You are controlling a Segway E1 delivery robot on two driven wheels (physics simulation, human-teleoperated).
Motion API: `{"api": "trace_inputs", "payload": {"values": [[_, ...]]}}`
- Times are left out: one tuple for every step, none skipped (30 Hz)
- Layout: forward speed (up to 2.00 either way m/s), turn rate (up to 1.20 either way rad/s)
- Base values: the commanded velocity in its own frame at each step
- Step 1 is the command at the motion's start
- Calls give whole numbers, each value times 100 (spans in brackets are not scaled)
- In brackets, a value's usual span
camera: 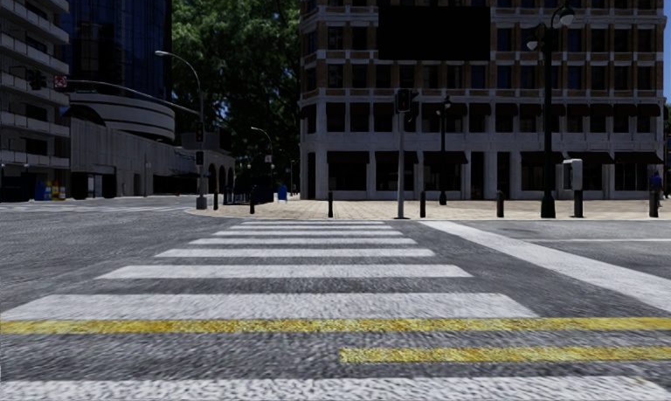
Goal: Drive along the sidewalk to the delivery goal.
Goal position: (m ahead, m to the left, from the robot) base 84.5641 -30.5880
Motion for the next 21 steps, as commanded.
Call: {"api": "trace_inputs", "payload": {"values": [[200, 0], [200, 0], [200, 0], [200, 0], [200, 0], [200, 0], [200, 0], [200, 0], [200, 0], [200, 0], [200, 0], [200, 0], [200, 0], [200, 0], [200, 0], [200, 0], [200, 0], [200, 0], [200, 0], [200, 0], [200, 0]]}}
